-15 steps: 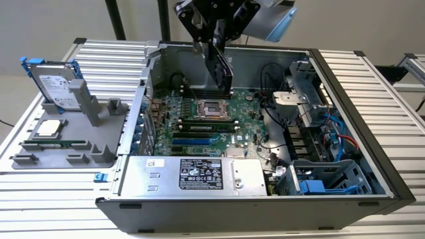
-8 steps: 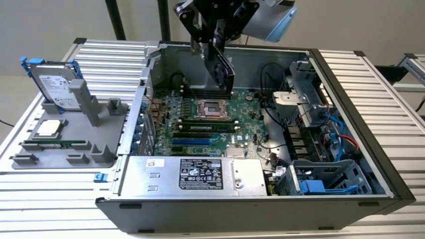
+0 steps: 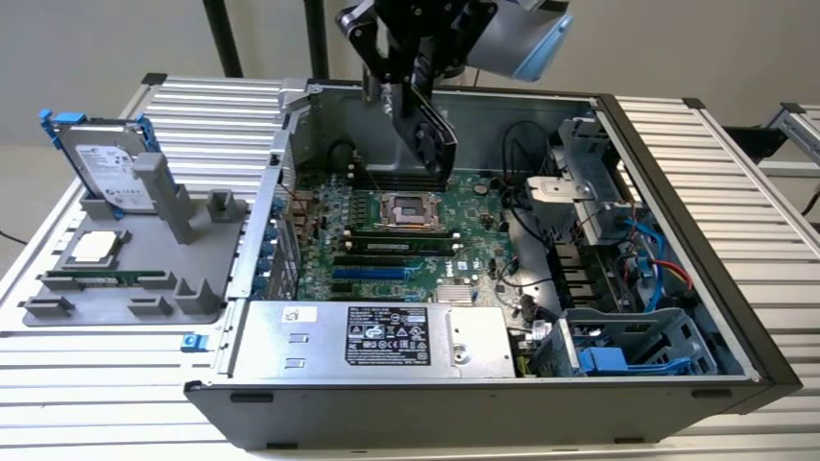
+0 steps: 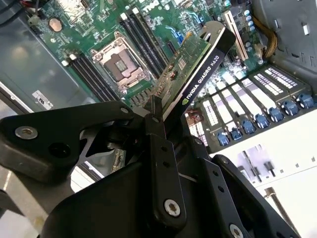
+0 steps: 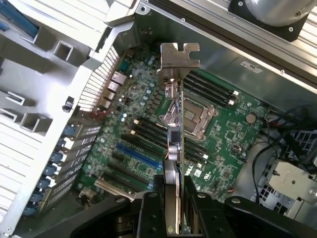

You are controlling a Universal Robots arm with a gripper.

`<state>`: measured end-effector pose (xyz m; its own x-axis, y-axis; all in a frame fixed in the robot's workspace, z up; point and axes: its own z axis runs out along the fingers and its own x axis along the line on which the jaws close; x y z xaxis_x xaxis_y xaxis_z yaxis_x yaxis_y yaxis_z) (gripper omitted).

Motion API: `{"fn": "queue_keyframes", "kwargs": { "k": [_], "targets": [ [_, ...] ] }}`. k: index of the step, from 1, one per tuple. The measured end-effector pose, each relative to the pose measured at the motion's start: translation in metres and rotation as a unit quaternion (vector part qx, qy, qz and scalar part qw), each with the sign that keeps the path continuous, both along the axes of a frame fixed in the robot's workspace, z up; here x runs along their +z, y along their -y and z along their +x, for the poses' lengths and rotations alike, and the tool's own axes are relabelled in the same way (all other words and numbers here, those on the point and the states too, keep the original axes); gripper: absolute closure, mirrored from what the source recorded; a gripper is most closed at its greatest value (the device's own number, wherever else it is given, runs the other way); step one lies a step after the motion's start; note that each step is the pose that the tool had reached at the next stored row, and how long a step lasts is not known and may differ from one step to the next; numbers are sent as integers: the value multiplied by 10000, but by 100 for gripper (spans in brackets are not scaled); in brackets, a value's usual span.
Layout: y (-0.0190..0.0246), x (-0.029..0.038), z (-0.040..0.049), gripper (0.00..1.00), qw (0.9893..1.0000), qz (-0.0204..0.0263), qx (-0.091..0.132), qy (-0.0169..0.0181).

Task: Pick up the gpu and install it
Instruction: 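Insert the gpu into the slot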

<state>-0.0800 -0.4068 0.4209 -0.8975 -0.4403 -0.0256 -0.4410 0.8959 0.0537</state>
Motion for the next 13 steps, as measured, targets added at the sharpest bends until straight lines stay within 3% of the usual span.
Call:
{"fn": "queue_keyframes", "kwargs": {
  "k": [7,13],
  "targets": [
    [0,0,0,100,9995,0,300,0],
    [0,1,0,100,9984,-1,565,0]
  ]
}}
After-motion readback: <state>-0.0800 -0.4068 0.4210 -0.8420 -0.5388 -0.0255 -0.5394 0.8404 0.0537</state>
